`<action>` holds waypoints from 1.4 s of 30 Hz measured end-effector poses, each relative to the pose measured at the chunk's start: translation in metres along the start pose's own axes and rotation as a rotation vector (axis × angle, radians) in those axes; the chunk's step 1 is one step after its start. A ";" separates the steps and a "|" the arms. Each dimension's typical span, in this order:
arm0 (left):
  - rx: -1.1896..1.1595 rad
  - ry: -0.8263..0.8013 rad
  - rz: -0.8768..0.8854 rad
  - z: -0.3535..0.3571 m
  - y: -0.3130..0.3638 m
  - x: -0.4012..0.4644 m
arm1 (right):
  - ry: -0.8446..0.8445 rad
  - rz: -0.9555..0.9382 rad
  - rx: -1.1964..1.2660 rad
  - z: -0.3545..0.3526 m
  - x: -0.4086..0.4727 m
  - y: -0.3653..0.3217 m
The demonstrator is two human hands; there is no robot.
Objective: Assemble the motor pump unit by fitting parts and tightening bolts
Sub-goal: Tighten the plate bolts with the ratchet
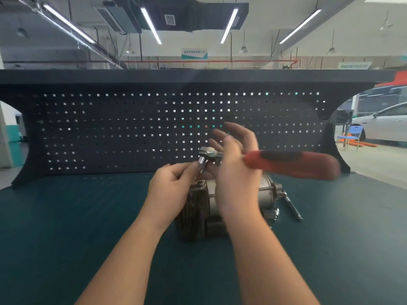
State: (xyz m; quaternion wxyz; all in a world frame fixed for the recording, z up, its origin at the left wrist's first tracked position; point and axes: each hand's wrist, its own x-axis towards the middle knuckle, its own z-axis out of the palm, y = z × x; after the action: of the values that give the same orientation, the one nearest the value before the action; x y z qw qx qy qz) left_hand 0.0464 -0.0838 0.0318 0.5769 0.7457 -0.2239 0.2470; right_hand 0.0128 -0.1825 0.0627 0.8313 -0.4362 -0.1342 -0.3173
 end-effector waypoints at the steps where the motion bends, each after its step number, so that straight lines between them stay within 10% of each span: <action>1: -0.063 -0.004 -0.001 -0.002 0.000 0.001 | 0.017 0.088 0.122 -0.007 0.006 -0.005; 8: -0.074 -0.070 -0.004 0.000 0.003 0.000 | 0.015 0.124 0.451 -0.027 0.018 -0.011; 17: 0.037 0.029 0.036 -0.001 0.005 0.001 | -0.448 -0.327 -0.798 -0.038 0.003 -0.011; 23: 0.047 0.088 0.056 0.003 -0.002 0.002 | -0.280 0.622 0.175 -0.062 0.013 -0.022; 26: 0.040 0.095 0.074 0.002 -0.006 0.003 | -0.440 1.054 0.124 -0.061 0.023 -0.029; 33: 0.143 0.033 0.141 -0.003 -0.010 0.004 | -0.673 1.208 -0.215 -0.037 0.051 -0.050; 42: 0.158 0.035 0.117 -0.001 -0.002 0.000 | -0.449 1.127 -0.391 -0.026 0.047 -0.040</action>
State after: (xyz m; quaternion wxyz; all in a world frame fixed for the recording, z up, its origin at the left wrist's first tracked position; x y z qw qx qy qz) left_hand 0.0481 -0.0818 0.0307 0.5048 0.7701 -0.2367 0.3100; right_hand 0.0209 -0.2393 0.0968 0.7274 -0.6393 0.0051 0.2493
